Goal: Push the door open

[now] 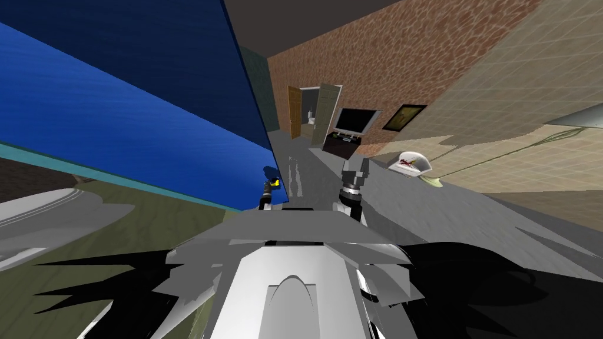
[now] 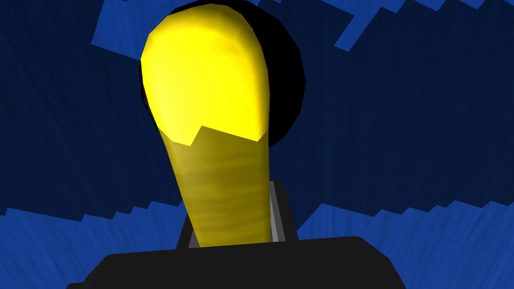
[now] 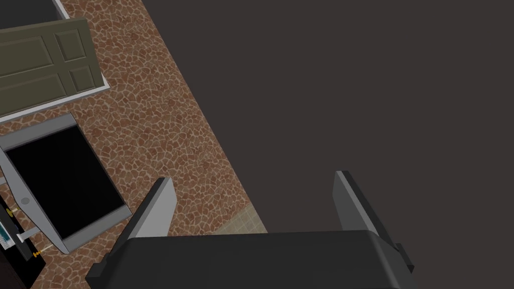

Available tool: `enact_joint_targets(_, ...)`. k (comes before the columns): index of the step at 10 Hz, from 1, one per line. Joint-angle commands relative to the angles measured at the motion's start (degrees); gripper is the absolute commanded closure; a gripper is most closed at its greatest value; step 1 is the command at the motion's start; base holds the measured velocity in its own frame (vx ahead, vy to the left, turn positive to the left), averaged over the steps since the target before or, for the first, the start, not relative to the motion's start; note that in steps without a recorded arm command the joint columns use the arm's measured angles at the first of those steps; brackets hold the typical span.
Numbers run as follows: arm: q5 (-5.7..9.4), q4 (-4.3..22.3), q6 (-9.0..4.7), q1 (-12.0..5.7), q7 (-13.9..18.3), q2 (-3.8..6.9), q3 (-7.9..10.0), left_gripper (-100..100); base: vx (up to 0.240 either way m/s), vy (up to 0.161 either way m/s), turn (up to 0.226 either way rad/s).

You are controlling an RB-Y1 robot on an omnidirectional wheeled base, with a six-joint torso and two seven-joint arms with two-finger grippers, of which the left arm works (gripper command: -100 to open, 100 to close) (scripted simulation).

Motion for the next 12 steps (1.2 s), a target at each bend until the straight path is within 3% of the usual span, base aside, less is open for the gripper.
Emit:
enact_joint_targets(1, 0.72, 0.5, -0.47, -0.82, -0.3, 0.43, 1.68, 100, 0.189, -0.057, 0.076)
enact_joint_targets(8, 2.60, 1.0, -0.60, -1.17, -1.6, -1.75, 5.71, 100, 0.196, -0.072, 0.071)
enact_joint_targets(10, 3.17, 1.4, -0.73, -0.87, -1.8, -0.65, 6.82, 100, 0.110, -0.021, 0.039)
enact_joint_targets(12, 3.77, 1.3, -0.75, -0.86, -2.1, -0.41, 7.85, 100, 0.197, -0.039, 0.062)
